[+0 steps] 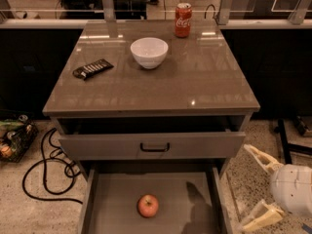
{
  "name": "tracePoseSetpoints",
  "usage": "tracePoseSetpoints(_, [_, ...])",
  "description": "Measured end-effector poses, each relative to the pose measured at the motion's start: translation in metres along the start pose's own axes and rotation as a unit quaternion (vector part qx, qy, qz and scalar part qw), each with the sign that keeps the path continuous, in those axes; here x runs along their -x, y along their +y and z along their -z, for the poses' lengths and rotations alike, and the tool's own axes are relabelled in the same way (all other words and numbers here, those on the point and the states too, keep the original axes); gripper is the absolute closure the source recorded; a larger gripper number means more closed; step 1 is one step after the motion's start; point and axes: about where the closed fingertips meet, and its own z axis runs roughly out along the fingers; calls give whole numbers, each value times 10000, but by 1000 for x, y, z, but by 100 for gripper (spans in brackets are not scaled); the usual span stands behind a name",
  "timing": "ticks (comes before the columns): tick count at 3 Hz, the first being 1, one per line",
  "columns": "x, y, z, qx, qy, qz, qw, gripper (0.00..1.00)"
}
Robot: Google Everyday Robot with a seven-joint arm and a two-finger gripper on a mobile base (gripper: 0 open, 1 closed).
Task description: Pick apple from middle drawer and place on counter
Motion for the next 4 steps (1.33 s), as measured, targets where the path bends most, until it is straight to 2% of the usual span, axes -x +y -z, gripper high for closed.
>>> tracePoseSetpoints(1, [-17,-6,-67,178,-46,-17,9998,0])
tracePoseSetpoints(3, [-65,-3,-133,283,-125,-191,9993,0])
tracePoseSetpoints(4, [-85,1,-164,313,-282,-244,9988,0])
